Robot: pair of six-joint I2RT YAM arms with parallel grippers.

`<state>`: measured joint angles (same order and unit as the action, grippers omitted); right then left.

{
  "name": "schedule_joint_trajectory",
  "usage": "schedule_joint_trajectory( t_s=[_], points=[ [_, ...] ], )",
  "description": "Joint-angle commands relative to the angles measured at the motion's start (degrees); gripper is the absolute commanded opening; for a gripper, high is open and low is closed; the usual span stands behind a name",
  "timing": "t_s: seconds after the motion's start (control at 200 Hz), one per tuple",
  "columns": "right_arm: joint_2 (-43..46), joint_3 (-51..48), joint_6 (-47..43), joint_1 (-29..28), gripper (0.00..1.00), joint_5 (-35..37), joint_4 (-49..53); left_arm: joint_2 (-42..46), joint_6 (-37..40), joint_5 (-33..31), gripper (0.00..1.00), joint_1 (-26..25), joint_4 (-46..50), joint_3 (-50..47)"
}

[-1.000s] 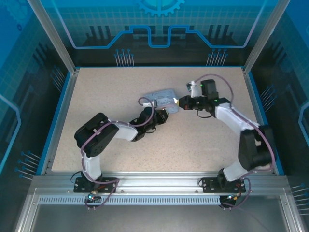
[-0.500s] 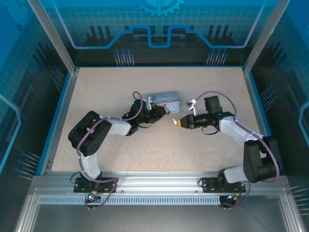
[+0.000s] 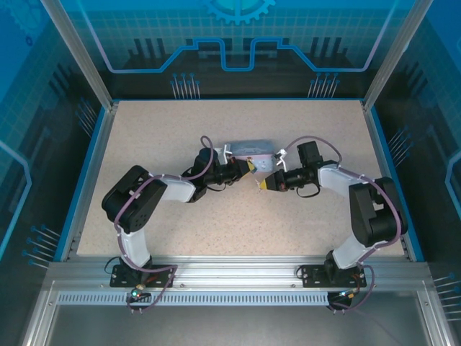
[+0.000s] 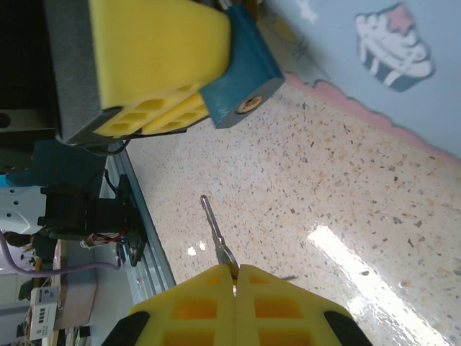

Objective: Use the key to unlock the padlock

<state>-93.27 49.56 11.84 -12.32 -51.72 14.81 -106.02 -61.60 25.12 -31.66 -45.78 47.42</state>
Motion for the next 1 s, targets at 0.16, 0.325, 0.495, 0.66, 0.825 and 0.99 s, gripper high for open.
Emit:
schedule_joint_trajectory(
  t_s=[0.16, 0.325, 0.495, 0.66, 0.825, 0.99],
  points=[
    [-2.0, 3.3, -1.2, 1.7, 0.0, -1.0, 1.2, -0.9, -0.3, 2.6, 0.0, 0.1, -5.5, 0.0],
    [-2.4, 4.0, -1.9, 2.0, 0.0, 0.3, 2.4, -1.2, -0.5, 2.8, 0.0, 0.1, -6.0, 0.0],
    [-3.5, 4.4, -1.1, 2.0, 0.0, 0.6, 1.8, -1.2, -0.6, 2.9, 0.0, 0.1, -5.9, 0.0],
    [-4.0, 4.5, -0.5, 2.4, 0.0, 1.3, 1.2, -1.0, -0.4, 2.6, 0.0, 0.1, -5.6, -0.3],
    [-4.4, 5.0, -0.1, 2.5, 0.0, 0.9, 0.7, -1.3, -0.5, 2.8, 0.0, 0.1, -5.8, -0.3],
    [-4.7, 5.5, 0.5, 2.5, 0.0, 0.7, 0.2, -1.3, -0.2, 2.8, 0.0, 0.1, -5.6, -0.4]
  ],
)
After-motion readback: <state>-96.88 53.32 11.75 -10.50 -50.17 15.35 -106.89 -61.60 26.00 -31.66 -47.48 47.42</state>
